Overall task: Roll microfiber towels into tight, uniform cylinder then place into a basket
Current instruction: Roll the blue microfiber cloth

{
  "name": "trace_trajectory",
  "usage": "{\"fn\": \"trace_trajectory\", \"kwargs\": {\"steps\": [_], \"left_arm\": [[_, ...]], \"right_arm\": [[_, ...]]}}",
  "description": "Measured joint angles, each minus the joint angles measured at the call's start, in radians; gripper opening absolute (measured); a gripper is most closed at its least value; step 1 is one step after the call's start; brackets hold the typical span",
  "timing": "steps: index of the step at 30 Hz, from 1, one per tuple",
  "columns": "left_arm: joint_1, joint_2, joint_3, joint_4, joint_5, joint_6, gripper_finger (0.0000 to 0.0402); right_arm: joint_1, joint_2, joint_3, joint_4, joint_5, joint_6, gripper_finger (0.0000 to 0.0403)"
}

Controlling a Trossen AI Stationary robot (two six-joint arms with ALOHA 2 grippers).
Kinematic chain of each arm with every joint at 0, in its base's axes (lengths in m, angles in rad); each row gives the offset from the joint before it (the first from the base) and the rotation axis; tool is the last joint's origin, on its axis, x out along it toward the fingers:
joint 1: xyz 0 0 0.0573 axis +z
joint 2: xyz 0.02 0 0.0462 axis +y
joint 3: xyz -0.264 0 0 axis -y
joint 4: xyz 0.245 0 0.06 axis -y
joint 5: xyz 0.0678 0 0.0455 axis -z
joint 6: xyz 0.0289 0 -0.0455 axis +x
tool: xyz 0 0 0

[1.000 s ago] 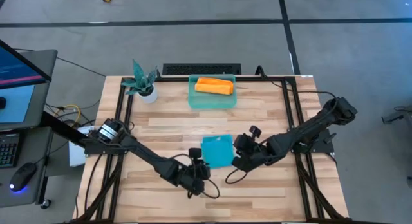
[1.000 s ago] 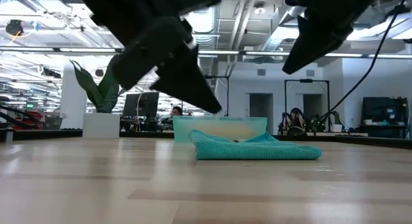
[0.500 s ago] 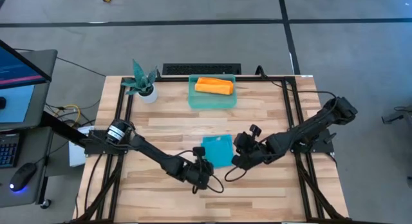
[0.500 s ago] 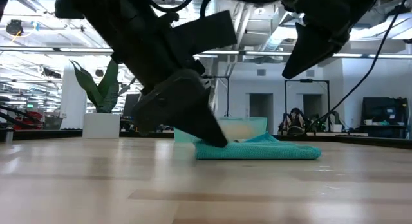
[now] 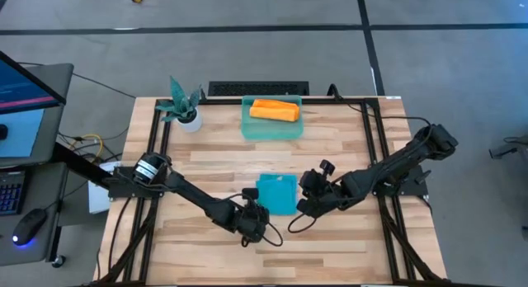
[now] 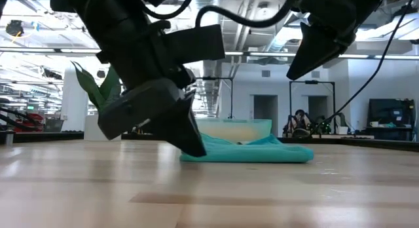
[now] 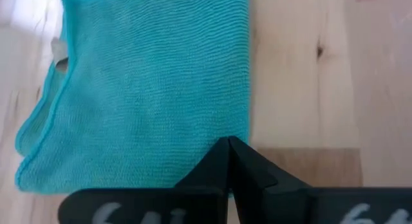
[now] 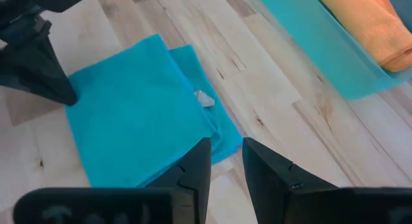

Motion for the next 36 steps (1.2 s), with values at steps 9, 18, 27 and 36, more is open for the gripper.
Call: {"fn": "trace_trajectory", "kwargs": {"steps": [9,18,27,36], "left_arm": [[-0.018,-0.016,0.0,-0.122,-0.016,-0.055,0.0],[-0.059,-0.091,-0.003,-0.14,-0.039,-0.059,0.0],[-0.151,-0.228,-0.003,-0.328,-0.217,-0.161,0.0],[-0.301,-0.335,-0.003,-0.405,-0.418,-0.192,0.0]], "right_arm": [[0.0,0.0,0.0,0.0,0.0,0.0,0.0113],[0.003,0.0,0.0,0.0,0.0,-0.001,0.0113],[0.076,0.0,0.0,0.032,0.0,-0.095,0.0113],[0.138,0.0,0.04,0.366,0.003,-0.472,0.0113]]}}
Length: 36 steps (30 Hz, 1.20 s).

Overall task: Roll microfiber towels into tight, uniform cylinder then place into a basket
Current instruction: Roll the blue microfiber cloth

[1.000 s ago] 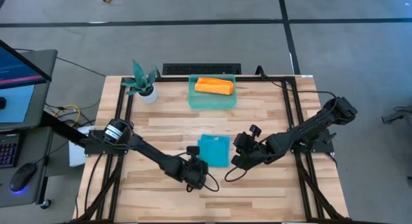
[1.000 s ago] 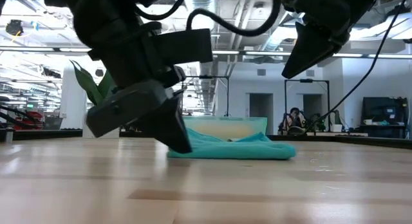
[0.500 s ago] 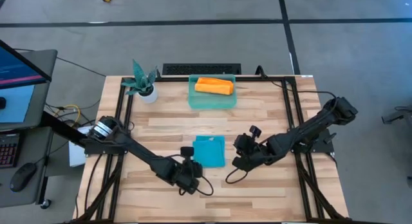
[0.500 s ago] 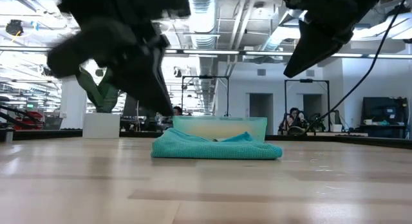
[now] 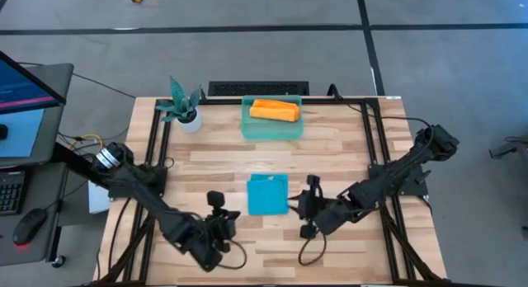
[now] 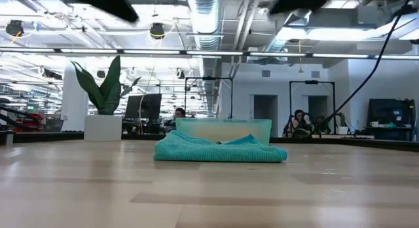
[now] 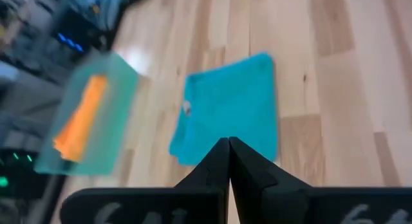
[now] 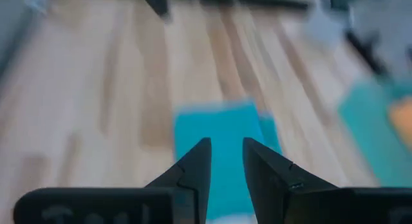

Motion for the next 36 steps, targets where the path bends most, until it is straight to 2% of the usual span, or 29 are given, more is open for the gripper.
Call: {"fn": "trace_trajectory", "kwargs": {"steps": [4,8,12,20,24,28,33,36], "left_arm": [[-0.056,-0.021,0.001,0.008,-0.073,0.041,0.0],[-0.077,-0.021,0.001,0.008,-0.078,0.045,0.0],[-0.073,-0.017,0.001,0.008,-0.034,0.047,0.0],[-0.039,-0.017,0.001,0.034,0.053,0.048,0.0008],[-0.023,-0.017,0.001,0.034,0.115,0.048,0.0038],[-0.012,-0.017,0.001,0.034,0.131,0.045,0.0087],[-0.004,-0.017,0.001,0.034,0.135,0.04,0.015],[-0.004,-0.016,-0.002,0.047,0.139,0.042,0.0173]], "right_arm": [[0.038,0.0,0.036,0.133,0.001,-0.161,0.0113],[0.095,0.0,0.04,0.172,0.0,-0.232,0.0113],[0.145,0.011,0.041,0.155,-0.012,-0.178,0.0113],[0.175,0.032,0.038,0.122,-0.13,-0.153,0.0113],[0.161,0.03,0.04,0.118,-0.139,-0.115,0.0113],[0.147,0.03,0.04,0.119,-0.139,-0.113,0.0121],[0.119,0.03,0.04,0.092,-0.139,-0.103,0.0159],[0.102,0.03,0.04,0.034,-0.14,-0.097,0.0188]]}}
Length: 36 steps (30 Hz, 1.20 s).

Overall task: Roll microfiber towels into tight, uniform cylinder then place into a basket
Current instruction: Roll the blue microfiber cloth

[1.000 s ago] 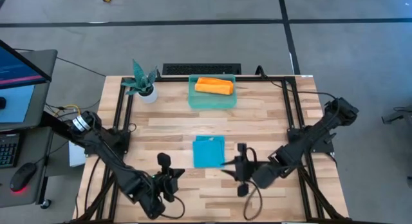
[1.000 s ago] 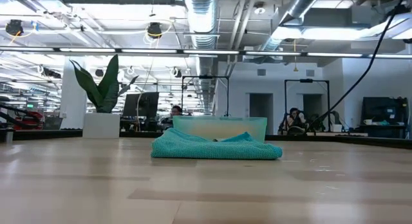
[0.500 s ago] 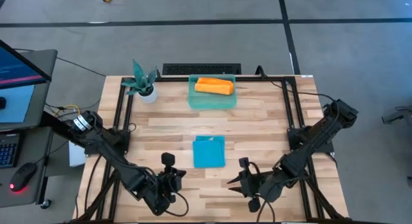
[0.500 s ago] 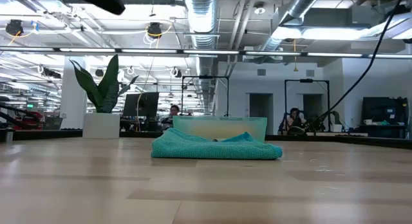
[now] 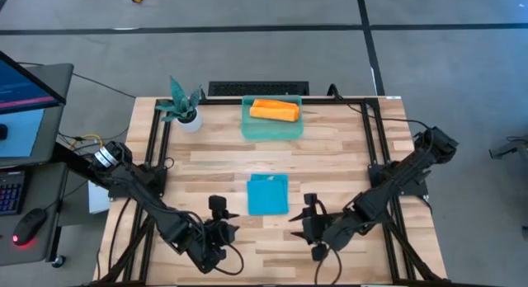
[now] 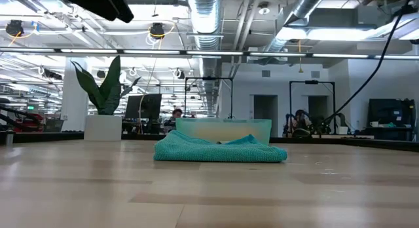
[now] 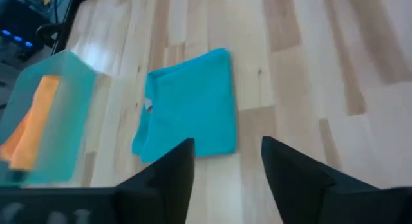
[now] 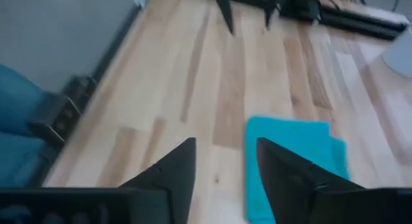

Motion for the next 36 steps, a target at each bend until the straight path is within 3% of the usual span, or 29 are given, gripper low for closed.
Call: {"fn": "trace_trajectory", "kwargs": {"steps": [5,12,21,36], "left_arm": [[0.0,0.001,-0.111,0.228,-0.008,0.111,0.0184],[0.013,0.001,-0.3,0.637,-0.061,0.293,0.0185],[0.087,0.001,-0.399,0.762,0.094,0.294,0.0185],[0.152,0.001,-0.423,0.838,0.146,0.362,0.0185]], "right_arm": [[-0.021,0.061,-0.002,-0.028,-0.012,0.025,0.0218],[-0.04,0.222,0.0,0.022,-0.022,-0.035,0.0219],[-0.097,0.343,0.017,0.039,-0.021,-0.034,0.0216],[-0.172,0.361,0.017,0.001,-0.04,0.026,0.0216]]}}
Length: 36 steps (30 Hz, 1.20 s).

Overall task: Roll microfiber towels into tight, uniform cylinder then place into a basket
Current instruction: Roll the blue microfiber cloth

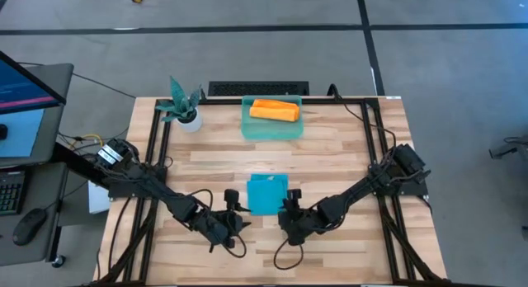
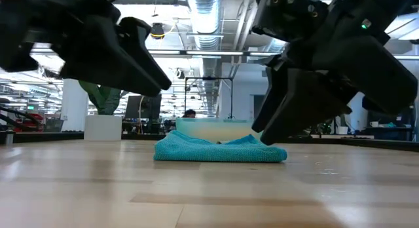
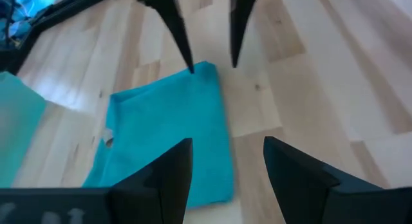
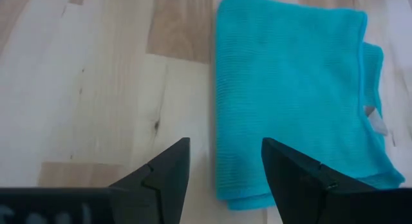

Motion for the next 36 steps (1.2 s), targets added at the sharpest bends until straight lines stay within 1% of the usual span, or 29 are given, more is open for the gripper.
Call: {"fn": "trace_trajectory", "kwargs": {"steps": [2,6,8,11,19,22,24,27,29,36], "left_arm": [[0.012,0.01,0.0,0.021,0.005,0.003,0.0185],[0.025,0.09,0.007,0.105,0.049,0.057,0.0185],[0.027,0.132,0.018,0.104,0.031,0.067,0.0185],[0.027,0.164,0.036,0.099,-0.013,0.075,0.0185],[0.045,0.173,0.035,0.056,-0.021,0.046,0.0185],[0.066,0.187,0.033,0.022,0.003,0.019,0.0185],[0.079,0.204,0.035,0.04,0.026,0.007,0.0185],[0.091,0.212,0.036,0.046,0.026,0.005,0.0185],[0.1,0.215,0.038,0.037,0.037,-0.019,0.0185],[0.116,0.221,0.041,-0.023,0.046,-0.121,0.0185]], "right_arm": [[-0.009,0.0,0.0,-0.001,-0.008,0.001,0.0216],[-0.017,0.0,0.0,-0.006,-0.008,0.005,0.0216],[-0.016,0.0,0.0,-0.026,-0.008,0.028,0.0216],[-0.016,0.0,0.0,-0.065,-0.009,0.061,0.0216],[-0.021,0.0,0.0,-0.087,-0.008,0.079,0.0216],[-0.025,0.0,0.0,-0.087,-0.008,0.089,0.0216],[-0.029,0.006,0.0,-0.084,-0.008,0.089,0.0216],[-0.03,0.015,-0.008,-0.087,-0.014,0.089,0.0216],[-0.036,0.032,-0.009,-0.061,-0.033,0.09,0.0216],[-0.038,0.054,-0.01,-0.053,-0.032,0.13,0.0216]]}}
